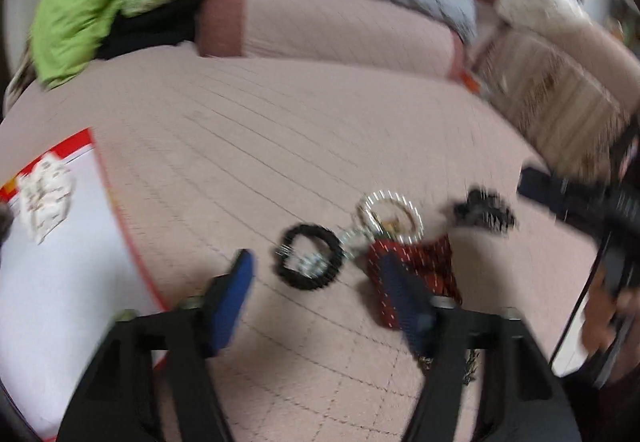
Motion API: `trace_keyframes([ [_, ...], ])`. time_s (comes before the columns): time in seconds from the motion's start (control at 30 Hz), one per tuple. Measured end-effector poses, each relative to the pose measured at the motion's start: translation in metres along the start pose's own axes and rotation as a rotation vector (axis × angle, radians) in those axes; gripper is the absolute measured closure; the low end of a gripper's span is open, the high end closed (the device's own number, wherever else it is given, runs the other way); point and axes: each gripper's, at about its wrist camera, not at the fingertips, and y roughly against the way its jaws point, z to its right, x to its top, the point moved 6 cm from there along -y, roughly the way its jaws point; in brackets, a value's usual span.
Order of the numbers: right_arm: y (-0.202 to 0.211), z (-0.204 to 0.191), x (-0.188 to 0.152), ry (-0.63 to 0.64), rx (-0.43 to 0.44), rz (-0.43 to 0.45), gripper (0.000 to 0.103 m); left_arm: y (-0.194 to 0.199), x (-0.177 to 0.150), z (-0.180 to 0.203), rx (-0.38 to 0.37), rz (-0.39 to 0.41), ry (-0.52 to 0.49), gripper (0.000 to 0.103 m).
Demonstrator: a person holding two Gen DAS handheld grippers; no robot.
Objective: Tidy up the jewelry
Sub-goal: 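Grasp the black hair tie with the left tool while the right tool grasps the red polka-dot scrunchie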
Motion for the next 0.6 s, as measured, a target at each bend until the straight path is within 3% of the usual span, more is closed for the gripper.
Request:
trace_keyframes([
  [0.03, 0.002, 0.005, 0.002, -0.02, 0.015, -0.001, 0.051, -0.007, -0.002, 0.002, 0.004, -0.02, -0.014, 0.065],
  [0.23, -0.001, 0.008, -0.003, -0.016, 0.035, -0.045, 0.051, -0.04, -0.011, 0.003, 0.001, -0.101, -0.046, 0.074],
  [0.33, -0.006, 0.003, -0.005, 0.004, 0.039, -0.06, 0.051, -0.049, -0.01, 0.008, 0.01, -0.108, -0.073, 0.075],
  [0.5, -0.02, -0.003, -0.014, 0.02, 0.038, -0.107, 0.051, -0.059, -0.004, 0.006, 0.097, -0.092, -0.129, 0.09],
  [0.6, -0.029, -0.006, -0.022, 0.035, 0.029, -0.146, 0.051, -0.055, 0.004, 0.002, 0.083, -0.062, -0.088, 0.095],
])
